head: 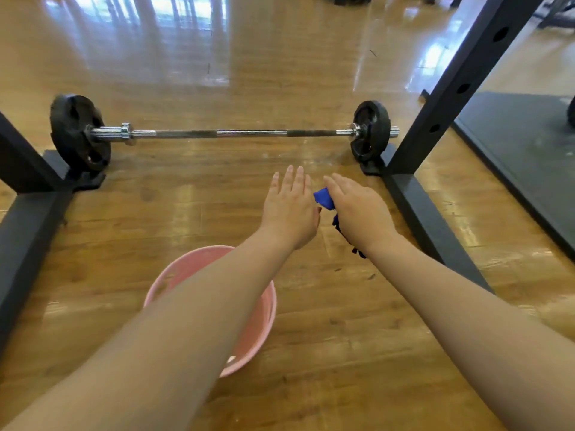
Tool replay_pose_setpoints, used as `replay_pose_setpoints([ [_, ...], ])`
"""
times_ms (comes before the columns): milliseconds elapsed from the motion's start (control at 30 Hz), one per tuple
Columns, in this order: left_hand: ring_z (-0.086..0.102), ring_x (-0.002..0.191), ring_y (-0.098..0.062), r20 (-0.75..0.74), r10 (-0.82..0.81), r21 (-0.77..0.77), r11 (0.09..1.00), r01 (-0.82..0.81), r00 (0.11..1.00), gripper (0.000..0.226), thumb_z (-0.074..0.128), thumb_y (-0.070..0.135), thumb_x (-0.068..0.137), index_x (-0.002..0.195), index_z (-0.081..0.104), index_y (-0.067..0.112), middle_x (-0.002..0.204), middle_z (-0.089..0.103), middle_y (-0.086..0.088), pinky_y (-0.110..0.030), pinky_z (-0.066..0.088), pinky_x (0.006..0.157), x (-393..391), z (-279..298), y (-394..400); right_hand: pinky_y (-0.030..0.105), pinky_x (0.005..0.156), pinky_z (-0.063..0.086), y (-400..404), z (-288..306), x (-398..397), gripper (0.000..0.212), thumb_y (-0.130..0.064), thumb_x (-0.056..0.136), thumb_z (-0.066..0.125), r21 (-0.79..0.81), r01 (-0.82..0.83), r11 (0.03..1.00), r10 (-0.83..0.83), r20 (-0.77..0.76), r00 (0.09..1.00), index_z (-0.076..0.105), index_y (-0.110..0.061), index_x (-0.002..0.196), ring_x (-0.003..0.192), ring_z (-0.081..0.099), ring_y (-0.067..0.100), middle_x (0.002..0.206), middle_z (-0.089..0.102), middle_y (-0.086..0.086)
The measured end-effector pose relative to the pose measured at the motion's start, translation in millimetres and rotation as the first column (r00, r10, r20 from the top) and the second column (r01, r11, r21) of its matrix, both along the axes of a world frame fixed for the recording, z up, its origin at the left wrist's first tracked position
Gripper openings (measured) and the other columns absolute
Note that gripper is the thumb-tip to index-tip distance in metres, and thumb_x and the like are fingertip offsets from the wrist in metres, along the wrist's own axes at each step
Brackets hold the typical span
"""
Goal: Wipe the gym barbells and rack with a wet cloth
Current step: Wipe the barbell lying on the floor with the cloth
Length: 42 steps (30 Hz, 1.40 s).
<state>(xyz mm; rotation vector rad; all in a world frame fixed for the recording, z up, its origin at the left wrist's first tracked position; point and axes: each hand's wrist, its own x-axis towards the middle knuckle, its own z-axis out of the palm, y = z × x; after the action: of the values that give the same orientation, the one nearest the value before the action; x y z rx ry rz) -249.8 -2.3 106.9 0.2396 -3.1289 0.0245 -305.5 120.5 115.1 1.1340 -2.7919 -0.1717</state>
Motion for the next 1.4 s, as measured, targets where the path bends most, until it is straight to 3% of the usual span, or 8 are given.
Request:
replay_pose_setpoints([
  [333,-0.004,0.146,-0.029,0.015,0.027,0.061,0.998,-0.028,1.0,0.062,0.021,0.037,0.101,0.15,0.002,0.004,0.158,0.0,-0.014,-0.044,-0.001,0.117,-103.0,17.4,-46.9,0.031,0.112,0.023,-59.1,24.2,-103.6,0.056,-0.013,0.098,0.041,-0.005,-0.033,0.999,0.033,0.025,0.999,0.019,-0.012,0.15,0.142,0.023,0.018,0.155,0.024,0.007],
  [633,-0.004,0.146,-0.028,-0.033,-0.066,0.036,0.997,0.068,0.997,0.061,0.021,0.035,0.101,0.15,0.003,0.003,0.158,0.0,-0.014,-0.043,-0.001,0.117,-216.9,24.3,-25.9,0.032,0.111,0.025,-29.1,36.5,-213.0,0.055,-0.011,0.097,0.043,0.013,-0.063,0.998,0.063,0.005,0.998,0.025,-0.013,0.148,0.141,0.026,0.018,0.153,0.029,0.005],
  [900,-0.007,0.146,-0.027,0.021,0.141,0.057,0.988,-0.142,0.99,0.063,0.022,0.036,0.101,0.15,-0.001,0.004,0.158,-0.004,-0.014,-0.043,-0.004,0.116,-343.9,39.9,-33.4,0.032,0.112,0.024,-56.9,47.4,-361.9,0.056,-0.01,0.097,0.04,-0.02,-0.224,0.974,0.224,0.117,0.967,0.022,-0.012,0.15,0.142,0.023,0.019,0.154,0.027,0.006],
  [1133,-0.008,0.146,-0.027,0.097,0.392,0.127,0.907,-0.402,0.915,0.065,0.026,0.036,0.1,0.15,0.0,0.003,0.158,-0.006,-0.013,-0.041,-0.004,0.117,-417.6,70.0,-82.2,0.029,0.112,0.017,-129.1,65.7,-449.1,0.053,-0.018,0.101,0.035,-0.037,-0.386,0.922,0.385,0.203,0.9,0.016,-0.014,0.151,0.144,0.016,0.017,0.157,0.018,0.003],
  [1200,-0.009,0.145,-0.027,0.122,0.427,0.115,0.891,-0.44,0.896,0.066,0.026,0.036,0.1,0.15,-0.001,0.002,0.158,-0.006,-0.014,-0.041,-0.005,0.116,-422.2,64.6,-105.2,0.033,0.111,0.023,-158.5,56.8,-456.0,0.053,-0.016,0.099,0.04,-0.044,-0.419,0.907,0.416,0.242,0.877,0.025,-0.01,0.149,0.142,0.024,0.021,0.154,0.027,0.007],
  [1300,-0.01,0.145,-0.027,0.121,0.471,0.091,0.871,-0.483,0.874,0.064,0.025,0.035,0.1,0.15,-0.001,0.003,0.158,-0.006,-0.013,-0.041,-0.006,0.116,-423.8,51.8,-138.2,0.038,0.091,0.048,-197.2,34.1,-463.3,0.056,-0.014,0.076,0.074,-0.092,-0.463,0.882,0.472,0.205,0.858,0.056,-0.003,0.128,0.118,0.057,0.028,0.128,0.059,0.013],
  [1333,-0.009,0.145,-0.027,0.113,0.49,0.092,0.861,-0.5,0.864,0.064,0.025,0.034,0.101,0.15,-0.001,0.003,0.158,-0.006,-0.013,-0.041,-0.006,0.116,-422.6,46.2,-152.3,0.037,0.085,0.052,-214.3,25.4,-465.5,0.06,-0.017,0.065,0.083,-0.103,-0.477,0.873,0.488,0.195,0.851,0.062,-0.004,0.12,0.109,0.063,0.027,0.119,0.065,0.012],
  [1400,-0.009,0.145,-0.028,0.122,0.531,0.083,0.836,-0.542,0.838,0.064,0.026,0.032,0.101,0.149,-0.002,0.003,0.158,-0.006,-0.013,-0.041,-0.006,0.116,-414.9,35.0,-180.4,0.038,0.086,0.051,-248.9,15.2,-461.3,0.059,-0.019,0.062,0.084,-0.123,-0.508,0.853,0.522,0.18,0.833,0.064,-0.008,0.116,0.105,0.065,0.024,0.113,0.067,0.007],
])
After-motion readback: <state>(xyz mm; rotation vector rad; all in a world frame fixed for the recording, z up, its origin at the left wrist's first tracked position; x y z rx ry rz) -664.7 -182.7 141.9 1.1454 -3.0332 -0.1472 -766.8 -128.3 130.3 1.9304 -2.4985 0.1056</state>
